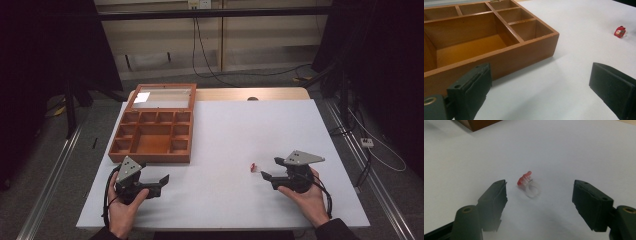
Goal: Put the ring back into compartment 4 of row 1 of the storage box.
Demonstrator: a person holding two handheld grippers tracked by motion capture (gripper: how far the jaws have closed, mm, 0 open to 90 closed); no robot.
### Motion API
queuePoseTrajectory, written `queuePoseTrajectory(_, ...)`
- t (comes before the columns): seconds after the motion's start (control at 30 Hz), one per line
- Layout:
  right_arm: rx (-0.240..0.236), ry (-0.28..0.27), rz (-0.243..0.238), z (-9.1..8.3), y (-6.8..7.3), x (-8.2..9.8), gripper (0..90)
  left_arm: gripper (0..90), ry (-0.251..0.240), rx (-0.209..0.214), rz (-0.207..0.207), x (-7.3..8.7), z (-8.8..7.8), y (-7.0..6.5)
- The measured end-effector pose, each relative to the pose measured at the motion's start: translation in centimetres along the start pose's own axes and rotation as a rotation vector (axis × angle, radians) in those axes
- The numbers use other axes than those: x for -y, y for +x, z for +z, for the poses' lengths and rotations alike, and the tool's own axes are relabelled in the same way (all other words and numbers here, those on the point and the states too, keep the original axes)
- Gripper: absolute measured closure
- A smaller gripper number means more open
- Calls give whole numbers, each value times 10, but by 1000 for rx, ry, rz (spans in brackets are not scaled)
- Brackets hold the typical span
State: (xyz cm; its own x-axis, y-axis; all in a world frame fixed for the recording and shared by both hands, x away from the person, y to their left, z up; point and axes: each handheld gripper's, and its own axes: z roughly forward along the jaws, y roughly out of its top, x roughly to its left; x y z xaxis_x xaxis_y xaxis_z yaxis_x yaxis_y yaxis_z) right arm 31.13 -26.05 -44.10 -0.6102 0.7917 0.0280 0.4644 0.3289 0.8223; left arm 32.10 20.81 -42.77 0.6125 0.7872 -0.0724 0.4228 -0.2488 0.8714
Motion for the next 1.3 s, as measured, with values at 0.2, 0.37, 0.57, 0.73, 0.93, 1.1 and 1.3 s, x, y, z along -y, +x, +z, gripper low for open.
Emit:
queuePoseTrajectory(0.2, -14, 15, -25, 9, -1, -6, 357, 47, 4, 3, 3, 0, 0, 0)
queuePoseTrajectory(0.37, -26, 26, -40, 16, -2, -9, 383, 47, 7, 8, 2, 0, 1, 0)
queuePoseTrajectory(0.57, -61, 71, -99, 32, -4, -22, 463, 47, 11, 11, -2, 0, 2, 0)
queuePoseTrajectory(0.73, -96, 84, -93, 41, -3, -24, 510, 47, 9, 14, -3, 0, 1, 0)
queuePoseTrajectory(0.93, -110, 98, -111, 42, -2, -22, 547, 48, 15, 20, 5, 0, 2, -1)
queuePoseTrajectory(1.1, -116, 120, -114, 46, -5, -19, 566, 49, 16, 23, 5, 0, 2, -1)
queuePoseTrajectory(1.3, -132, 152, -121, 50, -4, -17, 599, 48, 14, 36, -1, 0, 2, -1)
